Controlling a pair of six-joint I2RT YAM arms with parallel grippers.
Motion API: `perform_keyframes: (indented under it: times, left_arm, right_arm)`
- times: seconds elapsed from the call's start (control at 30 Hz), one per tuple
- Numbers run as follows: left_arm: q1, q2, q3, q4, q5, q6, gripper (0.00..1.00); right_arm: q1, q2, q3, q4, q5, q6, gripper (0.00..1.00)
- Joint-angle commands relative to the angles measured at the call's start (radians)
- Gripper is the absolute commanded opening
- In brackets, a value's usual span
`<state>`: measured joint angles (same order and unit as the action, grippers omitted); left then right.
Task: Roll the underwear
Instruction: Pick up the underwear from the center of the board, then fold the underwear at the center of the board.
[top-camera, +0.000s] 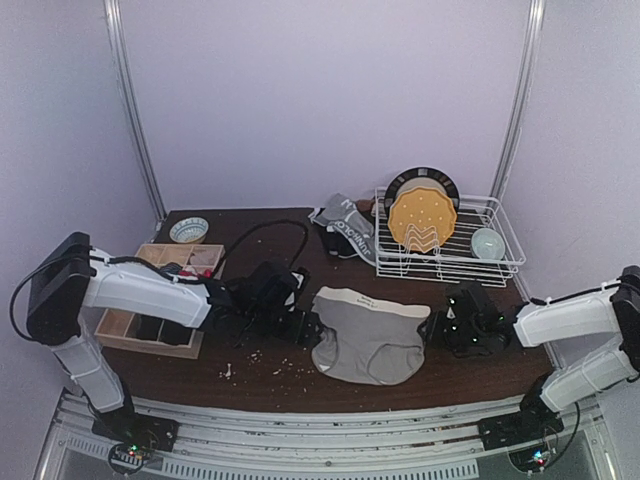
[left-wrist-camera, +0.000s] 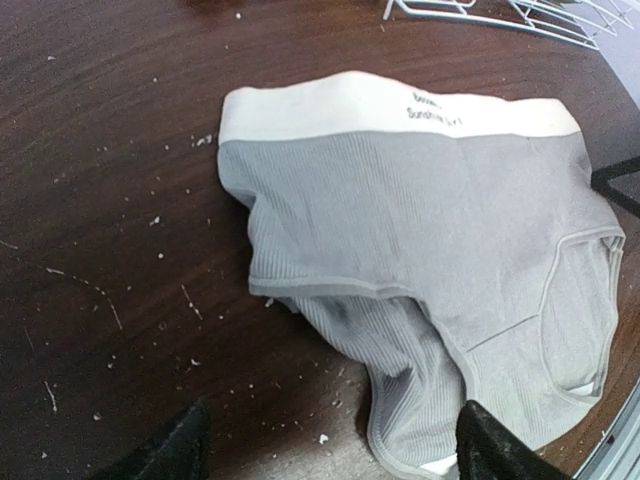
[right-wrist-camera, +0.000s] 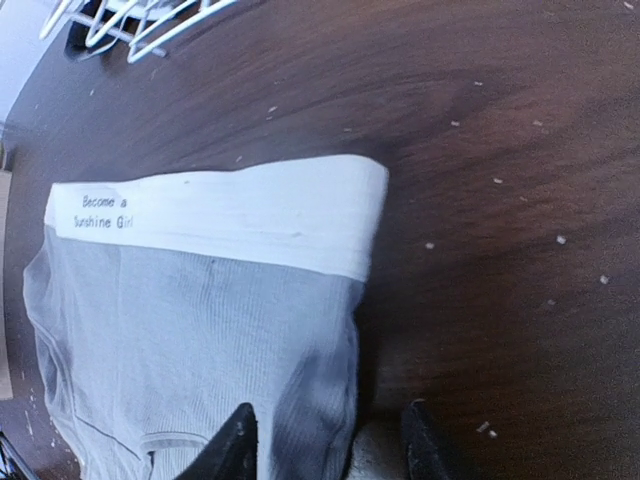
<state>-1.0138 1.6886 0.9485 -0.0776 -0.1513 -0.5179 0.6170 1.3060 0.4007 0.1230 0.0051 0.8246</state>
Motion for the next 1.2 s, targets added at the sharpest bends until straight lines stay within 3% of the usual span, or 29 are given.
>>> perform_keyframes:
  times: [0.0, 0.13, 0.2, 0.53, 0.77, 1.17]
  left_arm:
    - [-0.004, 0.016, -0.026, 0.053, 0.041, -0.034, 0.81]
    - [-0.016, 0.038, -0.030, 0.057, 0.066, -0.041, 0.78]
    - [-0.023, 0.054, -0.029, 0.065, 0.081, -0.042, 0.76]
    - [-0.084, 0.123, -0.017, 0.108, 0.125, -0.076, 0.47]
    - [-0.117, 0.080, -0.048, 0.111, 0.090, -0.096, 0.50]
    - [-0.151, -0.053, -0.149, 0.077, 0.010, -0.114, 0.61]
  right_arm:
    - [0.001, 0.084, -0.018, 0.031, -0.087, 0.050, 0.37]
    - [0.003, 0.055, -0.034, 0.032, -0.081, 0.055, 0.09]
    - [0.004, 0.000, -0.031, -0.019, -0.062, 0.041, 0.00]
    - [0.013, -0.290, 0.016, -0.359, 0.009, -0.014, 0.00]
    - [0.043, -0.348, 0.079, -0.438, -0.006, 0.017, 0.00]
    - [0.210, -0.126, 0.290, -0.336, 0.087, 0.136, 0.00]
